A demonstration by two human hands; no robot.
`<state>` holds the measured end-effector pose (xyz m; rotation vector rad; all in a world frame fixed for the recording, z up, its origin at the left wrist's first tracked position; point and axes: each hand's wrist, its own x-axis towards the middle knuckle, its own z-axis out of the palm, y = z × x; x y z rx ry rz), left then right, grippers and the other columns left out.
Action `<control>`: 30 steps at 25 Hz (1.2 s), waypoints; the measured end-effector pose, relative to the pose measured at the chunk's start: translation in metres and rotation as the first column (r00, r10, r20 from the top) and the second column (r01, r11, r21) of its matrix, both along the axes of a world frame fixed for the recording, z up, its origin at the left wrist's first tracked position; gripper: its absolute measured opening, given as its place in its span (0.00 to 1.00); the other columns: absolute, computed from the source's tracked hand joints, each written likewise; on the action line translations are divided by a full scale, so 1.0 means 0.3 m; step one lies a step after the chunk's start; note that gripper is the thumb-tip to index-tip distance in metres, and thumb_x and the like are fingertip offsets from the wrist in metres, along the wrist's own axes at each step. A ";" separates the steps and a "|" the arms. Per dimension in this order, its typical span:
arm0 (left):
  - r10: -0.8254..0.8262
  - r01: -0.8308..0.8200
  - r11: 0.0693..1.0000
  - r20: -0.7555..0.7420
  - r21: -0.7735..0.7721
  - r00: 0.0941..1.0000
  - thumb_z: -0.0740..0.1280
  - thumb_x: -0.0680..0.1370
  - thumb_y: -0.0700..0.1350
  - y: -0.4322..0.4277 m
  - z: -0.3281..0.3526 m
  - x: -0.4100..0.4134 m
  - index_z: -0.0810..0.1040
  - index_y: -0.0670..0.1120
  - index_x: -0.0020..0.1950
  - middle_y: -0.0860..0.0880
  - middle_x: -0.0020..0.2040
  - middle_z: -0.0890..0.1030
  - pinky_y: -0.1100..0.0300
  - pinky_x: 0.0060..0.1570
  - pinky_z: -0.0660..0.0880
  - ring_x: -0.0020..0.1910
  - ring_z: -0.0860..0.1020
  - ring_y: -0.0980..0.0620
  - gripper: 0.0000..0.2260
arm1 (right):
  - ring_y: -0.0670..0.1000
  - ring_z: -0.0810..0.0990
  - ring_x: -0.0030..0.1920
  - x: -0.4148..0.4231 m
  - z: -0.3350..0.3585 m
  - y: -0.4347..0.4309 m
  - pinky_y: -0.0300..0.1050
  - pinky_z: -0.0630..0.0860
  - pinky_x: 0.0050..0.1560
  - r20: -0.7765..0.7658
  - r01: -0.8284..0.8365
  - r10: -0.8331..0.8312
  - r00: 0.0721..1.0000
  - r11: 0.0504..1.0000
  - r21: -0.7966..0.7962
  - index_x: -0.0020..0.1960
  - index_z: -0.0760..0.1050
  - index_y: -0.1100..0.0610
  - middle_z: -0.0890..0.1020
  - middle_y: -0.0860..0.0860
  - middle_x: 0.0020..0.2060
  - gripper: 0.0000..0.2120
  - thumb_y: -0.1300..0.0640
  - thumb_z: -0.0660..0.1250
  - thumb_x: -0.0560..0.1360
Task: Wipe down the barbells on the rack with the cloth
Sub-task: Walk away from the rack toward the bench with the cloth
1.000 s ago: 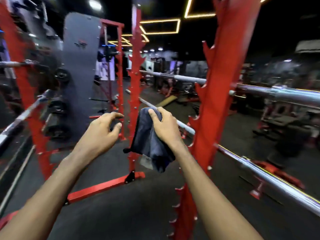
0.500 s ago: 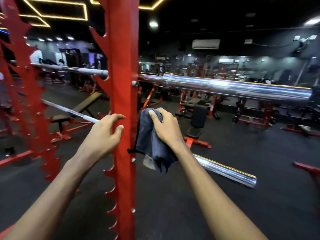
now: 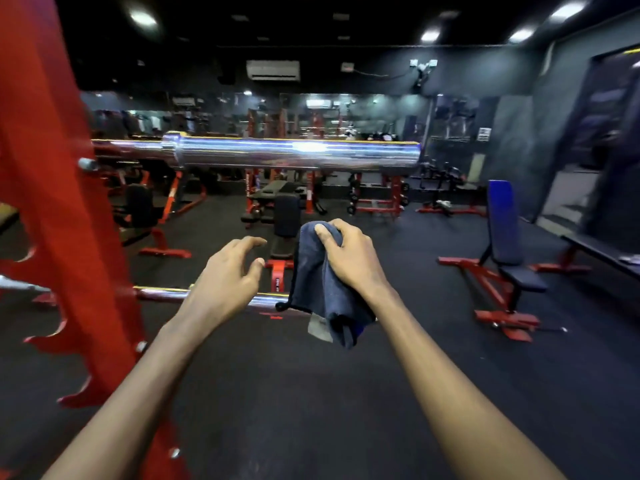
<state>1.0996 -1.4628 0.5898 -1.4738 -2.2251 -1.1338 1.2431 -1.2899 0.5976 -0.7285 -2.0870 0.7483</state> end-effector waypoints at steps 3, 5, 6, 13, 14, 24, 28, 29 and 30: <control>-0.139 0.139 0.990 0.010 -0.014 0.990 0.64 0.82 0.43 0.138 -0.018 0.103 0.76 0.49 0.68 0.52 0.61 0.78 0.65 0.53 0.67 0.43 0.74 0.56 0.15 | 0.56 0.82 0.55 0.169 -0.012 0.084 0.56 0.79 0.56 0.019 0.129 -0.129 0.991 0.992 -0.005 0.55 0.78 0.48 0.85 0.50 0.50 0.15 0.40 0.60 0.83; -0.226 0.227 0.973 0.036 -0.035 0.973 0.64 0.82 0.44 0.231 -0.032 0.174 0.76 0.50 0.68 0.52 0.61 0.78 0.59 0.58 0.71 0.51 0.77 0.53 0.15 | 0.57 0.81 0.56 0.290 -0.017 0.147 0.56 0.78 0.56 0.036 0.222 -0.221 0.975 0.975 -0.012 0.57 0.76 0.49 0.84 0.50 0.52 0.15 0.40 0.60 0.83; -0.258 0.260 0.964 0.040 -0.057 0.965 0.63 0.82 0.44 0.279 -0.034 0.204 0.75 0.50 0.68 0.51 0.60 0.78 0.56 0.60 0.72 0.53 0.78 0.53 0.15 | 0.58 0.81 0.56 0.350 -0.016 0.181 0.56 0.78 0.55 0.042 0.266 -0.266 0.963 0.964 -0.013 0.58 0.74 0.51 0.83 0.51 0.52 0.15 0.40 0.61 0.83; -0.342 0.343 0.929 0.036 -0.136 0.939 0.63 0.81 0.45 0.617 -0.024 0.351 0.74 0.49 0.70 0.47 0.64 0.78 0.55 0.63 0.70 0.57 0.78 0.49 0.16 | 0.62 0.80 0.57 0.677 -0.002 0.468 0.59 0.77 0.57 0.122 0.466 -0.462 0.879 0.885 -0.007 0.57 0.70 0.54 0.83 0.56 0.53 0.18 0.38 0.61 0.82; -0.344 0.345 0.927 0.033 -0.148 0.938 0.63 0.81 0.45 0.664 -0.025 0.373 0.74 0.48 0.70 0.47 0.64 0.78 0.56 0.64 0.70 0.59 0.77 0.48 0.17 | 0.62 0.80 0.58 0.710 -0.008 0.513 0.58 0.77 0.57 0.127 0.475 -0.471 0.873 0.880 -0.002 0.57 0.71 0.53 0.83 0.57 0.54 0.18 0.38 0.62 0.82; -0.240 0.247 0.943 0.059 -0.222 0.969 0.64 0.82 0.46 1.144 -0.009 0.501 0.70 0.49 0.75 0.47 0.71 0.74 0.55 0.65 0.69 0.63 0.76 0.46 0.20 | 0.63 0.80 0.60 0.890 -0.029 1.072 0.59 0.78 0.60 0.179 0.389 -0.390 0.903 0.920 0.038 0.55 0.80 0.47 0.85 0.55 0.54 0.15 0.39 0.62 0.82; -0.152 0.170 0.936 0.083 -0.308 0.985 0.64 0.82 0.46 1.289 -0.004 0.474 0.69 0.47 0.76 0.45 0.74 0.72 0.55 0.69 0.66 0.70 0.72 0.44 0.22 | 0.63 0.80 0.62 0.837 -0.041 1.274 0.58 0.78 0.61 0.223 0.313 -0.317 0.922 0.948 0.054 0.61 0.80 0.45 0.84 0.56 0.59 0.14 0.41 0.62 0.82; -0.134 0.153 0.933 0.082 -0.324 0.988 0.64 0.82 0.46 1.322 -0.006 0.461 0.69 0.47 0.76 0.44 0.75 0.71 0.56 0.70 0.65 0.71 0.71 0.44 0.22 | 0.63 0.80 0.62 0.810 -0.052 1.322 0.57 0.78 0.61 0.234 0.291 -0.296 0.926 0.955 0.054 0.61 0.80 0.45 0.84 0.55 0.59 0.14 0.41 0.62 0.82; -0.114 0.135 0.931 0.081 -0.339 0.990 0.65 0.82 0.46 1.355 -0.011 0.440 0.69 0.47 0.76 0.44 0.75 0.71 0.56 0.70 0.65 0.72 0.70 0.45 0.22 | 0.63 0.81 0.62 0.780 -0.065 1.367 0.57 0.79 0.61 0.241 0.270 -0.274 0.931 0.962 0.049 0.61 0.80 0.45 0.85 0.55 0.59 0.14 0.41 0.62 0.82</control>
